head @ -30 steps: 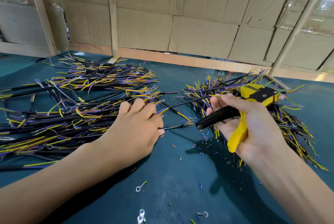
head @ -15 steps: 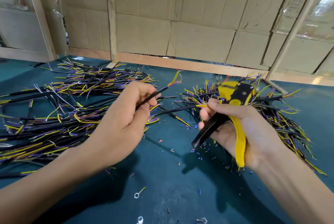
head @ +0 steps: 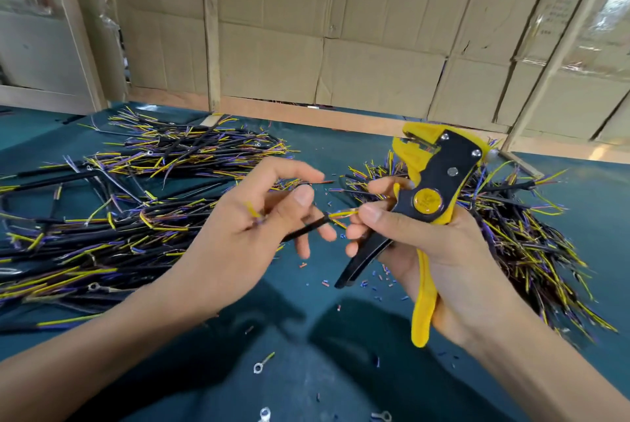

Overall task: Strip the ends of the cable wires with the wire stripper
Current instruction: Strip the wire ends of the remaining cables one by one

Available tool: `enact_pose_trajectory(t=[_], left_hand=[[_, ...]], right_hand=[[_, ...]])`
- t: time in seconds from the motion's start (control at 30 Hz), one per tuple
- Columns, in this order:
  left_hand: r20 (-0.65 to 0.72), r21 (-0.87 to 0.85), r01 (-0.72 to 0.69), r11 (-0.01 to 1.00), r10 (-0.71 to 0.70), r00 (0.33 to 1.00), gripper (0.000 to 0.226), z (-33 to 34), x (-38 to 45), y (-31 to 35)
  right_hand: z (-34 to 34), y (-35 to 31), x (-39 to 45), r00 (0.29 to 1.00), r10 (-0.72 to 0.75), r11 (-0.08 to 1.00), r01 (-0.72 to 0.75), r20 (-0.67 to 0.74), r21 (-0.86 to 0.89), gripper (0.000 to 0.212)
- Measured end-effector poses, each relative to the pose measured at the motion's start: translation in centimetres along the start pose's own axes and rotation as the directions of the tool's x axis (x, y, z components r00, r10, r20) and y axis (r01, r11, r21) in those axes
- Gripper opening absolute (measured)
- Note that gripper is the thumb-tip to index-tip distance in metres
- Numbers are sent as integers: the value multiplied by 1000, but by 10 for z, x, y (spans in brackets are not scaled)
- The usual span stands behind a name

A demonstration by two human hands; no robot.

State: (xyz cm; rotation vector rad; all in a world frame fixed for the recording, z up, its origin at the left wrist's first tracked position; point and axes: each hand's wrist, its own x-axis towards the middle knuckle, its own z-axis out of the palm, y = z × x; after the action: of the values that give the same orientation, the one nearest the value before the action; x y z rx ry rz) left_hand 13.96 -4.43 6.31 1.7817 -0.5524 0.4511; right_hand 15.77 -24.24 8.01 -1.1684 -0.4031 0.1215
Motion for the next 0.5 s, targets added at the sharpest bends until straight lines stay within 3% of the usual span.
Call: enact_pose_trajectory(t=[0.03, 0.07, 0.13, 0.17, 0.2, 0.27, 0.37, 0.43, 0.5], left_hand=[[18, 164, 1, 986, -4, 1000, 21, -5, 1, -4], [69, 416, -59, 907, 34, 997, 27, -12, 2, -7], [279, 781, -270, 563, 72, 958, 45, -27, 4, -8], [396, 810, -353, 468, 7, 918, 52, -36, 3, -9], [474, 786, -386, 483, -71, 878, 56, -44, 3, -10], [541, 655, -292, 697, -162, 825, 59, -53, 0, -8], [391, 370, -62, 927, -95, 915, 38, -36, -2, -1], [282, 193, -10, 981, -46, 958, 24, -14, -2, 5], [207, 135, -51, 990, 22, 978, 12, 4, -5, 5]], right_hand=[[-1, 0, 1, 1000, 6, 1000, -6, -24, -6, 33], [-1, 1, 2, 999, 5, 1000, -5, -43, -4, 35], [-3, 0, 4, 997, -23, 1000, 24, -72, 8, 37], [-5, -1, 5, 996, -42, 999, 43, -76, 17, 35], [-7, -1, 6, 996, -59, 998, 61, -74, 24, 35], [-11, -2, 7, 995, -80, 997, 81, -54, 15, 31], [-14, -3, 7, 991, -130, 990, 130, -7, -63, 24], [-15, -2, 5, 982, -183, 971, 189, 54, -147, 23], [-15, -1, 4, 966, -230, 944, 251, 115, -213, 22]])
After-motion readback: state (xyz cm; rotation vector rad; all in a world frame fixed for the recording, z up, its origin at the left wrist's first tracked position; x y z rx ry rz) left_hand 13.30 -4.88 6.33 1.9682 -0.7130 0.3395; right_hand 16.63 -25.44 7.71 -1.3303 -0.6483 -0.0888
